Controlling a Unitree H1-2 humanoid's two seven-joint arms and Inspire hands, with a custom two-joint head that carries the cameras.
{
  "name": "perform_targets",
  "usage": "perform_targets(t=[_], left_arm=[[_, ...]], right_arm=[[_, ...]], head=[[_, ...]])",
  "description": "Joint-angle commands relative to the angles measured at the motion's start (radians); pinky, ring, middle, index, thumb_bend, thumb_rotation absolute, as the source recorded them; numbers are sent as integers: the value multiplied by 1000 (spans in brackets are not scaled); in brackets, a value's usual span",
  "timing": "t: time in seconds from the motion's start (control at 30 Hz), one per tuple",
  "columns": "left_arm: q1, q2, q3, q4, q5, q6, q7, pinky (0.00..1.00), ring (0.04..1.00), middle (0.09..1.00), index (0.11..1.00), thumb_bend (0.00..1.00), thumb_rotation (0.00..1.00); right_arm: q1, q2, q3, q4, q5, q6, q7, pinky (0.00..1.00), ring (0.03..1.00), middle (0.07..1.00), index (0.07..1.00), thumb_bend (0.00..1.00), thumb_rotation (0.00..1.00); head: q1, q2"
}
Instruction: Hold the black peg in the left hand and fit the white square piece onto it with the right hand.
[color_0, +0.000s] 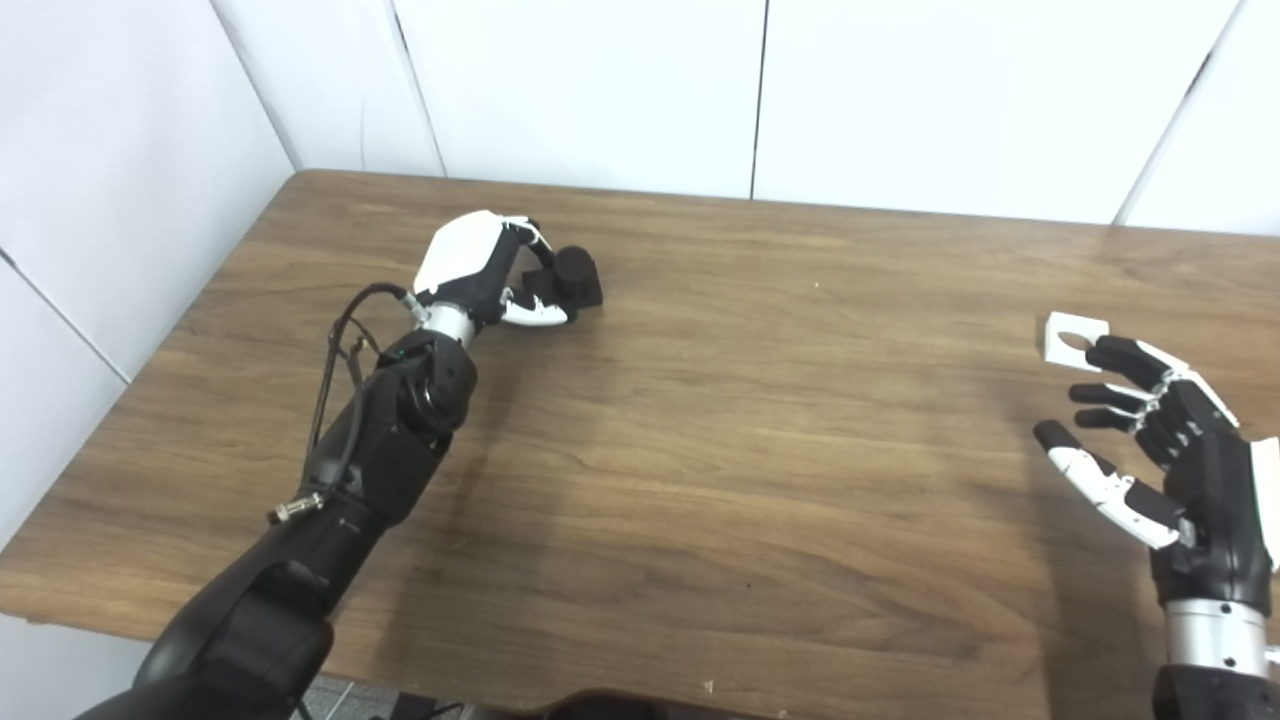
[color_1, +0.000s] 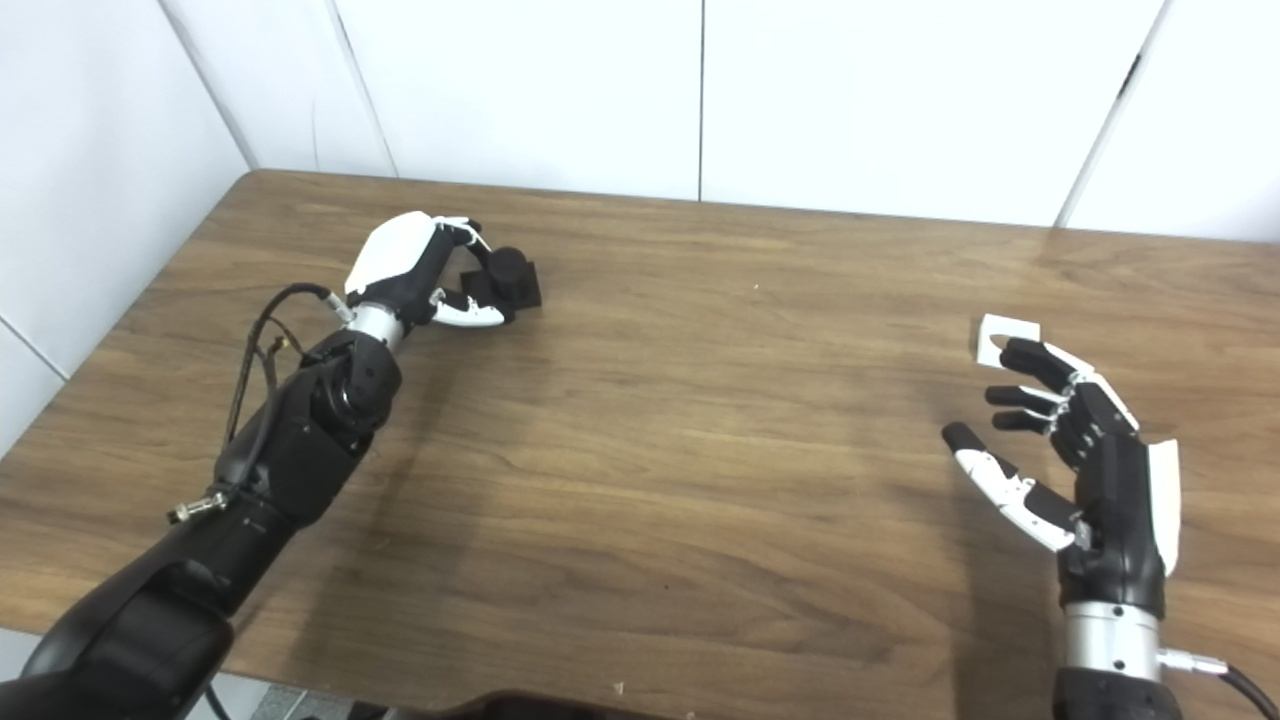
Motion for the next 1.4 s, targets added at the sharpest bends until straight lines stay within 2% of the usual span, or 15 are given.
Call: perform_targets(t=[0.0, 0.1, 0.2, 0.3, 0.43, 0.87, 1.17, 1.37], left_arm=[[33, -3, -21, 11, -7, -19, -40, 947, 935, 881, 489, 517, 89], [49, -6, 10, 0, -74, -103, -34, 881, 936, 896, 490, 519, 85], [60, -4, 43, -26, -168, -155, -88, 828, 947, 925, 494, 517, 88], [66, -9, 82, -55, -274, -175, -148, 863, 963, 930, 493, 516, 90], [67, -6, 103, -95, -335, -180, -204, 914, 976, 934, 491, 515, 91], [80, -1, 86, -216, -325, -164, -295, 974, 1000, 946, 490, 515, 91], [94, 4, 51, -291, -349, -166, -421, 1000, 1000, 960, 490, 515, 91], [94, 9, 3, -339, -331, -197, -494, 992, 1000, 954, 490, 514, 91]], right_arm=[[-9, 10, -6, -32, 7, -33, -9, 570, 643, 741, 731, 483, 116], [-9, 9, -5, -32, 5, -34, -9, 565, 636, 735, 728, 476, 106], [-6, 9, -4, -34, 9, -36, -7, 556, 639, 738, 731, 465, 81], [-6, 7, -1, -29, 2, -47, -7, 560, 638, 738, 730, 457, 67], [-4, 4, 0, -24, -5, -51, -8, 573, 635, 739, 731, 455, 75], [-4, 13, 2, -19, -12, -53, -13, 561, 625, 730, 719, 461, 105], [-1, 25, 5, -25, -25, -47, -20, 549, 616, 731, 719, 476, 140], [-4, 28, 11, -15, -38, -57, -26, 556, 633, 736, 723, 480, 167]], head=[[0, 0], [3, 0], [4, 1], [5, 3], [6, 6], [-15, 10], [-39, 15], [-58, 17]])
